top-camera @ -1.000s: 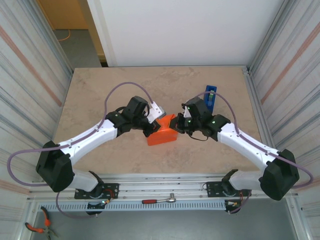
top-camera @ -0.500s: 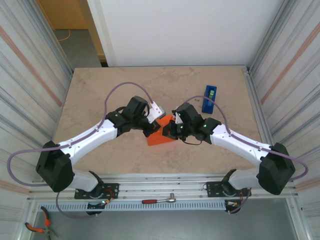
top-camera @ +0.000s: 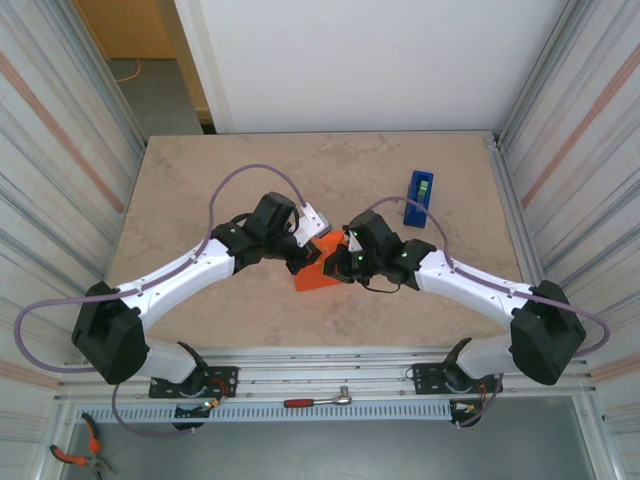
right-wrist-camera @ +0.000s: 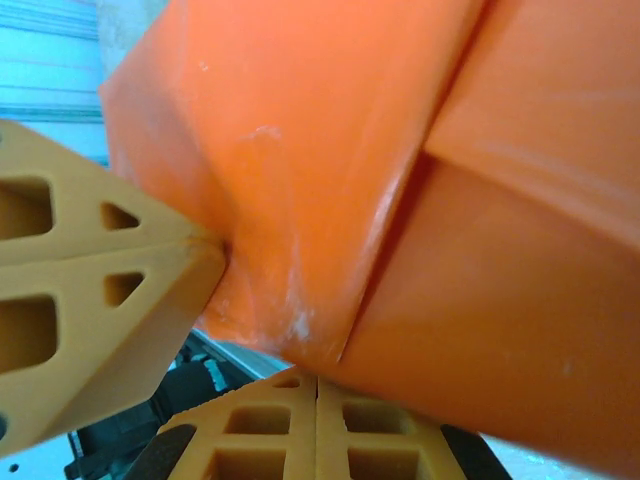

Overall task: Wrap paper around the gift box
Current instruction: Stick the wrapping paper to the gift box.

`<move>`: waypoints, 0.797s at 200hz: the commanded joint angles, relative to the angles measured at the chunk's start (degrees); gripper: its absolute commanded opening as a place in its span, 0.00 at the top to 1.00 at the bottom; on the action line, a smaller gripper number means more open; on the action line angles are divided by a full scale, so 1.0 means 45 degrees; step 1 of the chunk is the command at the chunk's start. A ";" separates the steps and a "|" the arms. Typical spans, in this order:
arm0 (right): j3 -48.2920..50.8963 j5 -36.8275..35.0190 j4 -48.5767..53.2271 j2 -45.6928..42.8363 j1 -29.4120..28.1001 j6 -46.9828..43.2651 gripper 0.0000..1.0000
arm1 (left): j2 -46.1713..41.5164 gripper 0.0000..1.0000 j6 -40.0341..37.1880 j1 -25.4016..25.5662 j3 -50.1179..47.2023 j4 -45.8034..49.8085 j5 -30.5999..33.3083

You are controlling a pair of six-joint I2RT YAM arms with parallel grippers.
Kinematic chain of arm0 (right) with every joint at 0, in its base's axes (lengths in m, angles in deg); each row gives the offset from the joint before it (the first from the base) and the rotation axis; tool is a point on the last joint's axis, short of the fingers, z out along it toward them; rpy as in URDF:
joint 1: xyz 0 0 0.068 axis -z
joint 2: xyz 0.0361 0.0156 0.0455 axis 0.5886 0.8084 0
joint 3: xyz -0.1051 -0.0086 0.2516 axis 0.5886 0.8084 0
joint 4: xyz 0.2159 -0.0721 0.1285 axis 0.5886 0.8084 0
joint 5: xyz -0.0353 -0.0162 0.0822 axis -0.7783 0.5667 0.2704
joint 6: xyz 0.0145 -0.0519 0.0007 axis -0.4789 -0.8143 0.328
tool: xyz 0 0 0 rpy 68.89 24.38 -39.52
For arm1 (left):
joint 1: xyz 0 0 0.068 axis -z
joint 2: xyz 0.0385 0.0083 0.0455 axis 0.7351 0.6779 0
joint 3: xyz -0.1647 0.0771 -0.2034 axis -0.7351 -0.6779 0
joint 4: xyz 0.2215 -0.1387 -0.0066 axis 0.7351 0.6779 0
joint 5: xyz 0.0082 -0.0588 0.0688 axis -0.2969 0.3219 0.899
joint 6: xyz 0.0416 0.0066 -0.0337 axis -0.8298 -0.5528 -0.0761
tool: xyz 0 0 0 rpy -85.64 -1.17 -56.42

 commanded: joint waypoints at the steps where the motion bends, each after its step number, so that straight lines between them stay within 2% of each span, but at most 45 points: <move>1: -0.0419 -0.0232 -0.0330 0.0260 0.0258 0.0134 1.00 | -0.0022 1.00 0.0014 -0.0071 0.0006 0.0498 -0.0415; 71: -0.0399 0.1136 -0.0634 0.0161 0.0968 0.0243 1.00 | -0.0126 1.00 0.0121 -0.0175 0.0138 0.0460 -0.0739; 134: -0.0093 0.1330 0.0479 -0.1655 0.1504 -0.0080 1.00 | -0.0492 1.00 0.2170 -0.1593 0.1084 -0.0366 -0.2427; 159: -0.0375 0.1112 0.0897 -0.2073 0.1890 -0.0289 1.00 | -0.0699 1.00 0.2353 -0.1729 0.1119 -0.0458 -0.2448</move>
